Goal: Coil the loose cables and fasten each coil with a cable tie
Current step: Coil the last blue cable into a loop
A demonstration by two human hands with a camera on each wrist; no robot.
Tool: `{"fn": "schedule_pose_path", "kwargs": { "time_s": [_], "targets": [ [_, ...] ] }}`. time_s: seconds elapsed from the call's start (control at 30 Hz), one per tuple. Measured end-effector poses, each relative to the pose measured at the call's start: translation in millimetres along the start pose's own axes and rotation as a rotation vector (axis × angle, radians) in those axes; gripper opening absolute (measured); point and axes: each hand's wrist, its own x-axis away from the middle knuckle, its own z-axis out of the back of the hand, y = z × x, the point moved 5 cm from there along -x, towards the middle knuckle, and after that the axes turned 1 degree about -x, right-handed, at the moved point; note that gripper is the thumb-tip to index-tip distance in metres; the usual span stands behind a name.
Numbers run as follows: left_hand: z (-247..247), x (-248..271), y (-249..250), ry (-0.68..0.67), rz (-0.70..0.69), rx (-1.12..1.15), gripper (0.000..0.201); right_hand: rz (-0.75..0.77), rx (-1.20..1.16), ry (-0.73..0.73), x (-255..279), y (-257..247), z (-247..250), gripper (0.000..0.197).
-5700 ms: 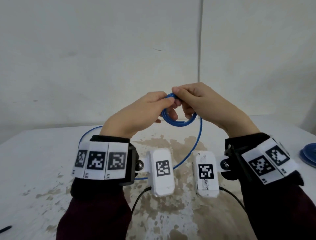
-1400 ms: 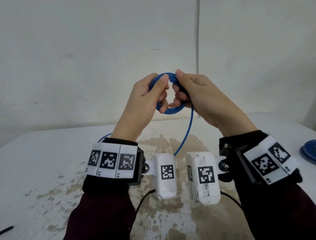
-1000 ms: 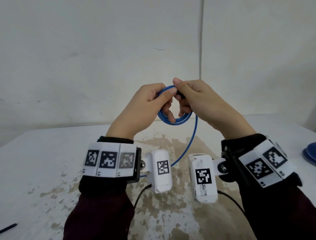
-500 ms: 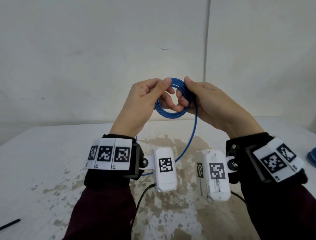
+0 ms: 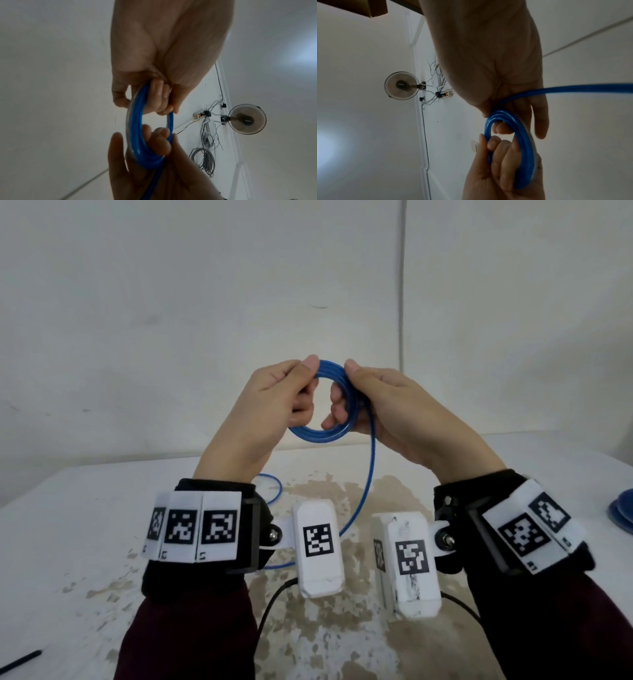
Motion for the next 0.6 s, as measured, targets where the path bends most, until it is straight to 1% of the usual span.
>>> {"fn": "schedule_pose_path", "kwargs": {
  "time_s": [0.03, 0.1, 0.17, 0.2, 0.23, 0.3, 0.37, 0.4, 0.43, 0.5, 0.53, 0.6],
  "targets": [
    [1, 1, 1, -0.014, 0.019, 0.031, 0.034, 0.003, -0.034, -0.014, 0, 0, -3, 0.041],
    [1, 5, 2, -0.091, 0.085, 0.097, 0.035, 0.008, -0.069, -0.036, 1, -1, -11, 0.039],
    [3, 11, 5, -0.147, 0.11, 0.084, 0.034, 0.012, -0.031, -0.059, 2, -3, -20, 0.039],
    [5, 14, 5, -0.145, 0.099, 0.044, 0.034, 0.008, -0.01, -0.069, 2, -3, -23, 0.039],
    [8, 16, 6, -0.12, 0.075, 0.0, 0.033, 0.003, -0.003, -0.072, 3, -4, -26, 0.039],
    [17, 19, 7, -0.015, -0.006, -0.032, 0.032, 0.002, -0.002, -0.056, 1, -6, -28, 0.04],
    [26, 20, 7, 0.095, -0.053, 0.022, 0.034, -0.004, -0.009, -0.049, -3, -7, -31, 0.04],
    [28, 20, 6, 0.118, -0.049, 0.062, 0.034, -0.003, -0.025, -0.053, -5, -8, -33, 0.039],
    [29, 21, 6, 0.108, -0.026, 0.107, 0.034, 0.007, -0.042, -0.055, -6, -8, -36, 0.039],
    [27, 22, 5, 0.023, 0.049, 0.188, 0.035, 0.041, -0.046, -0.058, -6, -10, -41, 0.038],
    [26, 23, 5, -0.034, 0.083, 0.192, 0.036, 0.054, -0.022, -0.069, -6, -11, -44, 0.038],
    [27, 27, 5, -0.115, 0.107, 0.11, 0.038, 0.061, 0.047, -0.104, -3, -12, -49, 0.039]
  ]
}}
